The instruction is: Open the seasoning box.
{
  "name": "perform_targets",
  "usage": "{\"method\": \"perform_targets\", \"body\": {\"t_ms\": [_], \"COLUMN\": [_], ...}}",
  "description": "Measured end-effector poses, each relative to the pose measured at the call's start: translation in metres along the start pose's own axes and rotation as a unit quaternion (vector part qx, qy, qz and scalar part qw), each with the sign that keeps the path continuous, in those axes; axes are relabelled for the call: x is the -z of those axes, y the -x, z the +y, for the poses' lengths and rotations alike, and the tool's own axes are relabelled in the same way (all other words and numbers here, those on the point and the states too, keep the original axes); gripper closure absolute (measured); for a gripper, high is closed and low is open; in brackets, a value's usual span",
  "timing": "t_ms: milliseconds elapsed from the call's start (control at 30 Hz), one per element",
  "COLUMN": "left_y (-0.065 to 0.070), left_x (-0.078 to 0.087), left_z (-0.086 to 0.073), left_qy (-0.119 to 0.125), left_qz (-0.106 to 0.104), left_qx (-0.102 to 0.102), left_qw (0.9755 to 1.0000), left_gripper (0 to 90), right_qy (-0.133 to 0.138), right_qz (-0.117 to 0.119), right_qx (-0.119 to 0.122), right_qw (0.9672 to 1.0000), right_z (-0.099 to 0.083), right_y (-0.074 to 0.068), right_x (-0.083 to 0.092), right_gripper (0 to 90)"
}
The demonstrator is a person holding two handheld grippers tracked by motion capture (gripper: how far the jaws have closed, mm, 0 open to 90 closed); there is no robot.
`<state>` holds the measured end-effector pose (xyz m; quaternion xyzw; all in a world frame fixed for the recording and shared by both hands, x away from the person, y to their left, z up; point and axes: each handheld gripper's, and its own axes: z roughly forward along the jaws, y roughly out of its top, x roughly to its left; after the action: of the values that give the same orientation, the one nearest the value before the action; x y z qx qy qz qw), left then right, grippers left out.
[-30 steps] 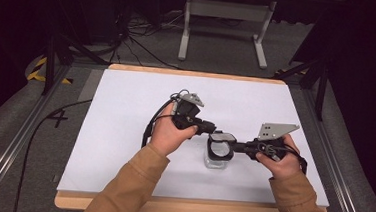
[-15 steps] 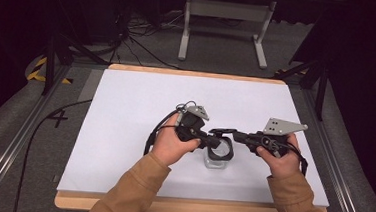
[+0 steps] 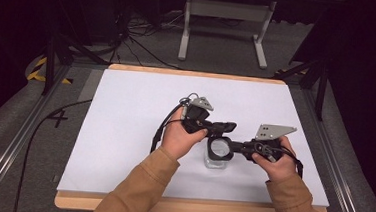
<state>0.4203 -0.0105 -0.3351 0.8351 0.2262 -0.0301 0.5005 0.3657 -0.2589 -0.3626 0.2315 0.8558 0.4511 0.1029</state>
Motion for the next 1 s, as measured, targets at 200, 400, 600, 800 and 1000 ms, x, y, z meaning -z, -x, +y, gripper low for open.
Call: {"method": "perform_targets", "body": {"t_ms": [200, 400, 600, 800, 1000], "left_y": [-0.006, -0.011, -0.013, -0.018, -0.023], "left_x": [-0.001, -0.002, -0.003, -0.004, -0.006], "left_z": [0.005, 0.009, 0.011, 0.012, 0.011], "left_qy": [0.011, 0.011, 0.012, 0.016, 0.021], "left_qz": [0.016, 0.021, 0.03, 0.039, 0.039], "left_qx": [-0.003, 0.0, -0.001, -0.001, 0.002], "left_qw": [0.9998, 0.9997, 0.9995, 0.9991, 0.999], "left_gripper": [82.9, 82.2, 82.5, 85.0, 89.3], "right_qy": [-0.019, -0.022, -0.025, -0.025, -0.023], "right_qz": [0.013, 0.014, 0.008, 0.005, 0.007], "right_qx": [-0.004, -0.005, -0.003, 0.001, 0.001], "right_qw": [0.9997, 0.9996, 0.9997, 0.9997, 0.9997], "right_z": [-0.006, -0.009, -0.009, -0.009, -0.01], "right_y": [-0.002, -0.002, -0.002, -0.003, -0.002], "right_x": [-0.003, -0.004, -0.004, -0.004, -0.003], "right_gripper": [88.0, 88.8, 89.5, 89.9, 90.0]}}
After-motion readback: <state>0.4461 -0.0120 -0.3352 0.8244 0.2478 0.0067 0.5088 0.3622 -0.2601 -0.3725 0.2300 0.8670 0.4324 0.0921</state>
